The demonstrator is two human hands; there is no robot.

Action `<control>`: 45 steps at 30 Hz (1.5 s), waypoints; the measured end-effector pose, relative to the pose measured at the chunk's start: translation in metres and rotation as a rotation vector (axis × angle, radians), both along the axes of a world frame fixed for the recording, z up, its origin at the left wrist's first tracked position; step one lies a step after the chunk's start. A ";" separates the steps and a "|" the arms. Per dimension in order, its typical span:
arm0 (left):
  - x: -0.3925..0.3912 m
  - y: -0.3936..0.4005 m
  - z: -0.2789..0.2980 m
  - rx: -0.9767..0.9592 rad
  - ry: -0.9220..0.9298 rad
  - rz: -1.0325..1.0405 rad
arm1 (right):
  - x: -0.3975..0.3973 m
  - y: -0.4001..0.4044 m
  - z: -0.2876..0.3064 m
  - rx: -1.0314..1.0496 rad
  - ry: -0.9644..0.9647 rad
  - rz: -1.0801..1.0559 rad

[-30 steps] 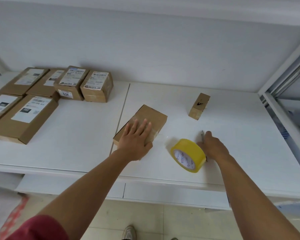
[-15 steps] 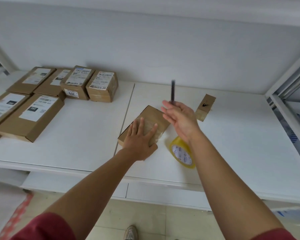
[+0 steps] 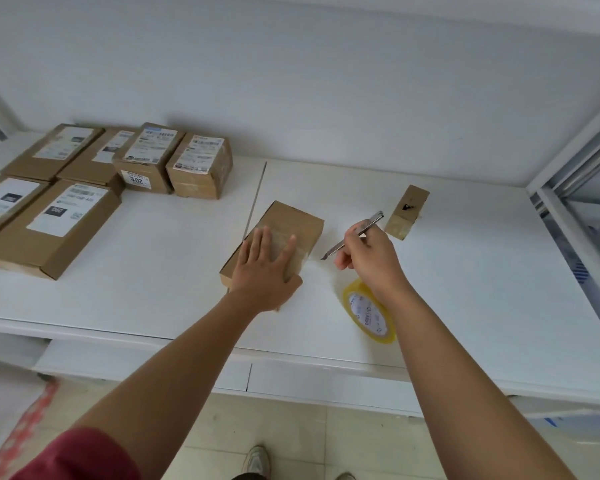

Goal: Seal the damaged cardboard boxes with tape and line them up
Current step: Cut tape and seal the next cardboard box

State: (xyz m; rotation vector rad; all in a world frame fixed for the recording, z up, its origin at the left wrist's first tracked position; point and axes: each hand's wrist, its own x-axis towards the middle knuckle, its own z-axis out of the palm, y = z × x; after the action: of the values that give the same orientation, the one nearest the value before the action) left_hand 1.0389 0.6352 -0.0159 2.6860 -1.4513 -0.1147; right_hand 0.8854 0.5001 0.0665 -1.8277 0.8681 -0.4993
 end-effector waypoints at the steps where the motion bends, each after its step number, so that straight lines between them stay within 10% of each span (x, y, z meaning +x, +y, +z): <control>1: 0.000 0.001 0.002 0.000 0.019 0.008 | 0.001 0.000 0.000 -0.006 0.009 0.012; 30: -0.008 -0.005 0.006 -0.062 0.109 0.144 | 0.019 -0.001 -0.002 -0.083 0.228 -0.058; 39: -0.009 -0.005 0.008 -0.053 0.109 0.147 | 0.018 0.001 -0.003 -0.005 -0.054 -0.251; 45: -0.009 -0.006 0.010 -0.046 0.136 0.161 | 0.007 0.021 -0.007 -0.800 0.418 0.000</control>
State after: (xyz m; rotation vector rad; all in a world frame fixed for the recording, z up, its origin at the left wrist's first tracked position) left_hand 1.0296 0.6289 -0.0057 2.6864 -1.1817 -0.2442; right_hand 0.8927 0.5211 0.0591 -2.7324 1.0282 -0.5123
